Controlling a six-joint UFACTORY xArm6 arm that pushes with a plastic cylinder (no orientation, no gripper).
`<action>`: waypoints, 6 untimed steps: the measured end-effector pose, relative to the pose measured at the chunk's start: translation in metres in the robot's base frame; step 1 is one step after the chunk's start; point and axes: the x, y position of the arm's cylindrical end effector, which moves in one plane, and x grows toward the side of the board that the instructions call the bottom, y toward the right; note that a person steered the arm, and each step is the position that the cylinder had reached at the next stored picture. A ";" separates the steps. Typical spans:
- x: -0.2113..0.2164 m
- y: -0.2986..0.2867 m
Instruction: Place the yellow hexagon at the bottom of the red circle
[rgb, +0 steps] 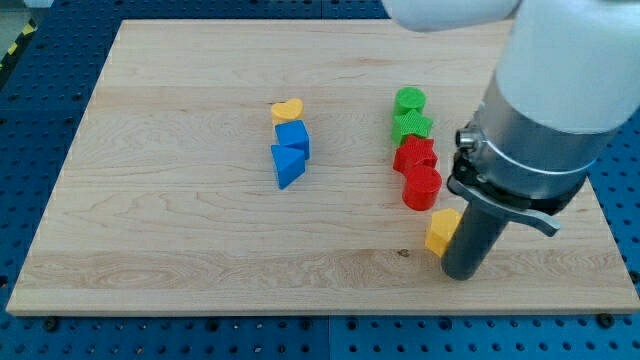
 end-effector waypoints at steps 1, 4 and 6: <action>0.000 0.038; -0.013 0.020; -0.018 0.020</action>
